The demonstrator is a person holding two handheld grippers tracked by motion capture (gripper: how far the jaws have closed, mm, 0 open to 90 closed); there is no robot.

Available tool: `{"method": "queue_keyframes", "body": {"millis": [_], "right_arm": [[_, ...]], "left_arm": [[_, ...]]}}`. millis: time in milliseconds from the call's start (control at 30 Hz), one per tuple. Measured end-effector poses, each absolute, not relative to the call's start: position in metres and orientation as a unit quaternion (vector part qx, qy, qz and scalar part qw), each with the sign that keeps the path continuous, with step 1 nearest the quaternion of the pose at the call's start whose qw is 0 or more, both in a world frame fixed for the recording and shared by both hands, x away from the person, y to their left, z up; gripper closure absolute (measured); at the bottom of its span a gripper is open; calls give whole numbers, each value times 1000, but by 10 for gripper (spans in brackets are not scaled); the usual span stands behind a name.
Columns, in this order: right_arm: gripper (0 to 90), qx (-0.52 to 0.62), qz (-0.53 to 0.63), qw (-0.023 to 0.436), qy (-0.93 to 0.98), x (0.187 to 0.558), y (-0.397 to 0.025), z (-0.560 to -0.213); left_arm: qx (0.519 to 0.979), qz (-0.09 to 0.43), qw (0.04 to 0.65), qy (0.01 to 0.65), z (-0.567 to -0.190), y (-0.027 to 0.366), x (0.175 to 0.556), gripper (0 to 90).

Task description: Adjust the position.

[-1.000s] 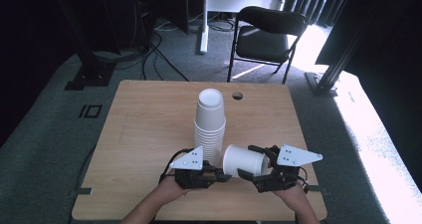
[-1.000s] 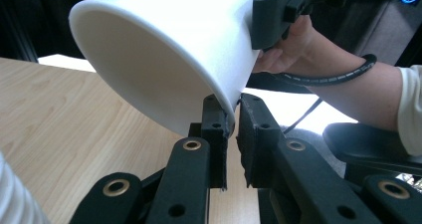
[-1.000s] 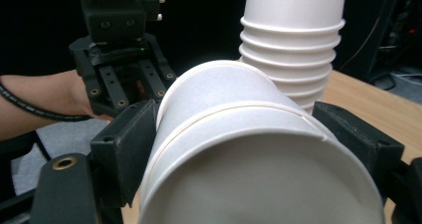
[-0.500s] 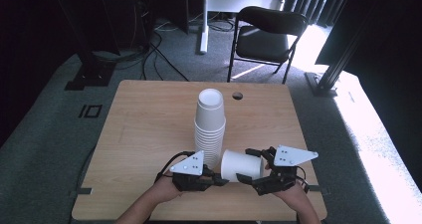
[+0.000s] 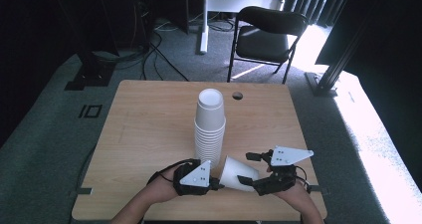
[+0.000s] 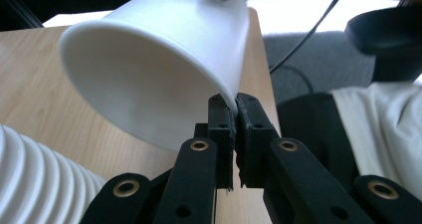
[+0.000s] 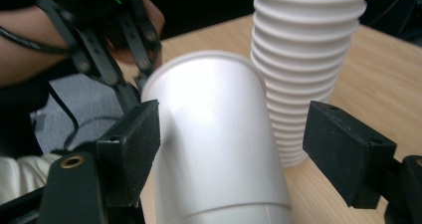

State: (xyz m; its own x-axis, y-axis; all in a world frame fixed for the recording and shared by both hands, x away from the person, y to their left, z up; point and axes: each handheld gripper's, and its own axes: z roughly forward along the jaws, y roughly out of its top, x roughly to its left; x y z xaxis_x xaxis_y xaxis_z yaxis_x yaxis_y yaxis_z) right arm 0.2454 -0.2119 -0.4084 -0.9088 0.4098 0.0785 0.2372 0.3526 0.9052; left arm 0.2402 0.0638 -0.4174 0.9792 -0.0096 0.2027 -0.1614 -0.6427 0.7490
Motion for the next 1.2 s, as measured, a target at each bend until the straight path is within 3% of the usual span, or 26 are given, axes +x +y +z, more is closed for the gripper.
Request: {"method": "queue_keyframes", "body": {"millis": [733,1200], "right_arm": [[170,213,472,39,855,259,-197,-437],[175,208,461,56,861,259,-181,-453]], "left_arm": [[899,107,424,-32,-419,63,245,872],[875,83,476,-9,-410,58,249,870]]}}
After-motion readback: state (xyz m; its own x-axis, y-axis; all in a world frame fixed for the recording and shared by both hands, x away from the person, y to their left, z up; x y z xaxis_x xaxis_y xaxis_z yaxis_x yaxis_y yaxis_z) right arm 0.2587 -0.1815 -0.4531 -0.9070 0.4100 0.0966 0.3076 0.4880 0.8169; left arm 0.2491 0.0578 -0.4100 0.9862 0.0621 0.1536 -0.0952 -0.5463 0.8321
